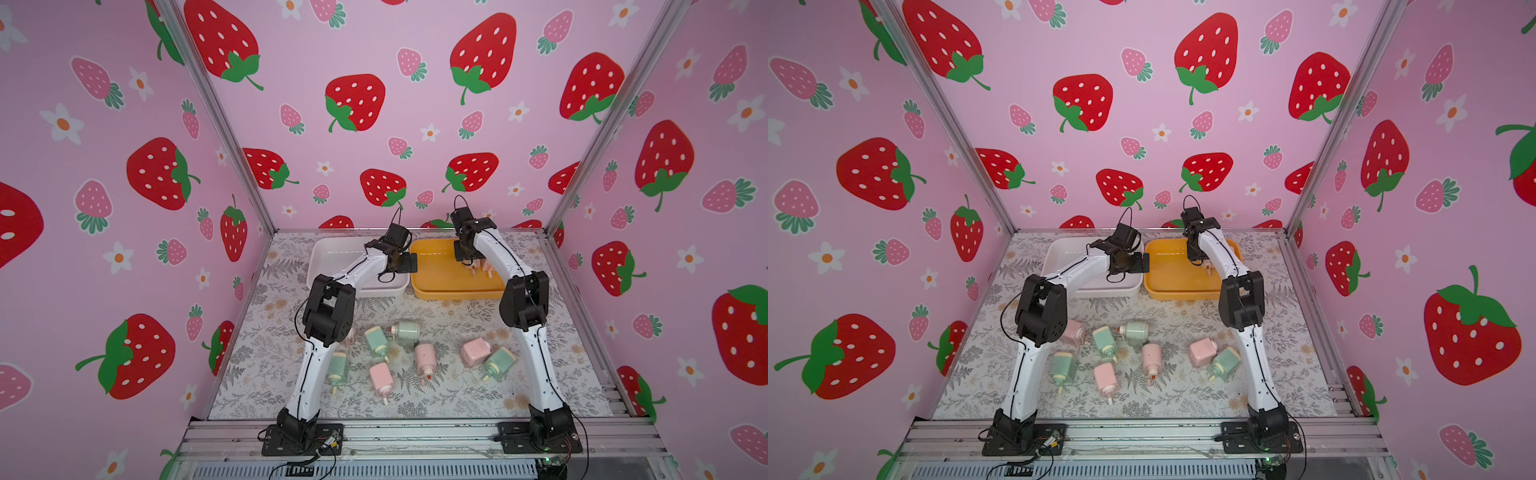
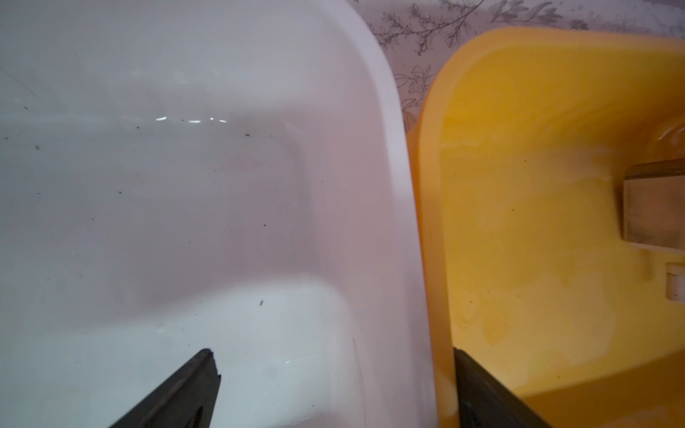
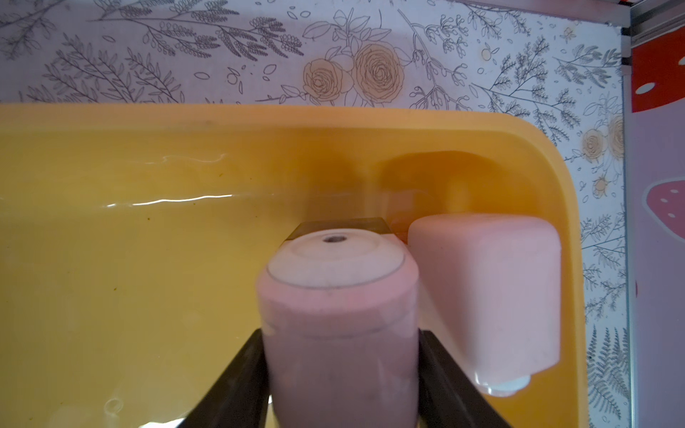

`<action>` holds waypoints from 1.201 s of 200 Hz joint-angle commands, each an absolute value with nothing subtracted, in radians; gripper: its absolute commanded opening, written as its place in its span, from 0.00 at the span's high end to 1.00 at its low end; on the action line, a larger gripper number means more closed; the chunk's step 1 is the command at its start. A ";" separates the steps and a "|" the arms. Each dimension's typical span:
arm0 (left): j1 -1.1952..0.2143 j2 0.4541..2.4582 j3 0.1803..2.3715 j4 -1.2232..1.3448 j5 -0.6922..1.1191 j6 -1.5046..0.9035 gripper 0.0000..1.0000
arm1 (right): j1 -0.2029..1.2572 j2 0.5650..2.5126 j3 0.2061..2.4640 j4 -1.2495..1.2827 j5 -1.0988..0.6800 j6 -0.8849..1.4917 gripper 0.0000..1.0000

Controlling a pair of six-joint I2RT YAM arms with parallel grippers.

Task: Place the pencil sharpeners by color into the storage box
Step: Place the pencil sharpener in the storage box.

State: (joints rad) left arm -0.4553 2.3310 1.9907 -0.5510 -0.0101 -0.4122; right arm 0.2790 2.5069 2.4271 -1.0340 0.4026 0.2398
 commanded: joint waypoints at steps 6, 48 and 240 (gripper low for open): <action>-0.448 2.317 1.980 -0.565 -0.032 -0.405 0.01 | 0.272 2.525 2.453 -1.096 0.430 0.246 0.78; -0.448 2.317 1.963 -0.553 -0.029 -0.409 0.00 | 0.265 2.533 2.450 -1.097 0.424 0.244 0.75; -0.444 2.319 1.988 -0.564 -0.002 -0.420 0.00 | 0.265 2.515 2.456 -1.073 0.452 0.256 0.36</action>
